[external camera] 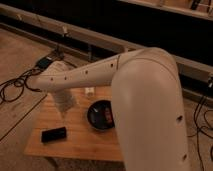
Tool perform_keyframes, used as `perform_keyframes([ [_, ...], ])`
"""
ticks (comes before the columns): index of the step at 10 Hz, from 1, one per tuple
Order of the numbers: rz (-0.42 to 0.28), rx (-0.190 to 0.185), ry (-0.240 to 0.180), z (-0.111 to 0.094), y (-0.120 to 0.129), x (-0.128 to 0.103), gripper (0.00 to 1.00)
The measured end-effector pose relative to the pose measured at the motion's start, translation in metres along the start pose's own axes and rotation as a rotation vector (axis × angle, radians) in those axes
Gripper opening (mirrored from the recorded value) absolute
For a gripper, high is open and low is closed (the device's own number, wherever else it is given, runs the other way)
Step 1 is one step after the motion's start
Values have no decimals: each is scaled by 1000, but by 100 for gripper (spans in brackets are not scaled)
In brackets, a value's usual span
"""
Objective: Place the eraser in the ceramic cup
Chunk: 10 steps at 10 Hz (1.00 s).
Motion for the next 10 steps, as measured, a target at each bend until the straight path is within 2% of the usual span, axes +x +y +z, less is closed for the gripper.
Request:
perform_keyframes([
  [4,-397,76,24,22,32,-13,65],
  [7,-694,96,80,48,69,-17,65],
  [9,-848,93,129,66,92,-17,65],
  [10,-887,90,145,72,99,-18,65],
])
